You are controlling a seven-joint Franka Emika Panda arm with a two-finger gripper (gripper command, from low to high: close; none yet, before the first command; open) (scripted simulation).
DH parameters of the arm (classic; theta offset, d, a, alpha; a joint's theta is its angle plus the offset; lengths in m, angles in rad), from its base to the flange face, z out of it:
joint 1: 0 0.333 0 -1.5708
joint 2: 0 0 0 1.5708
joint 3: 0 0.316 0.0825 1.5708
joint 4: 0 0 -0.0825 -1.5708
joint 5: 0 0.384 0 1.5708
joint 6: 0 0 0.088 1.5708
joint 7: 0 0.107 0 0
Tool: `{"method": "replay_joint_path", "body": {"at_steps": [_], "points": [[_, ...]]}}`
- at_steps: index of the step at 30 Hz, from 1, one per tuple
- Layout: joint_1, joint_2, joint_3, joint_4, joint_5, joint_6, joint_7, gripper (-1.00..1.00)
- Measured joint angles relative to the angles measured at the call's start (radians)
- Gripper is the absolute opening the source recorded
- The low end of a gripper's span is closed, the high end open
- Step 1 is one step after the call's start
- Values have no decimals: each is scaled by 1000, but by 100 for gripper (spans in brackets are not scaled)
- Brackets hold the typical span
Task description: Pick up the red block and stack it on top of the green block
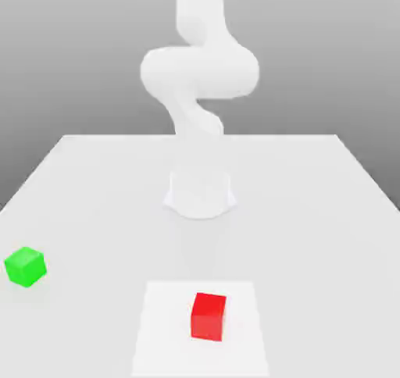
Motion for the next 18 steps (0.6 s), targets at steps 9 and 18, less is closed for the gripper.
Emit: {"method": "replay_joint_path", "body": {"at_steps": [9,18], "points": [[-24,333,37,-150,-9,177,87,0],[-29,660,54,-297,-18,349,172,0]]}}
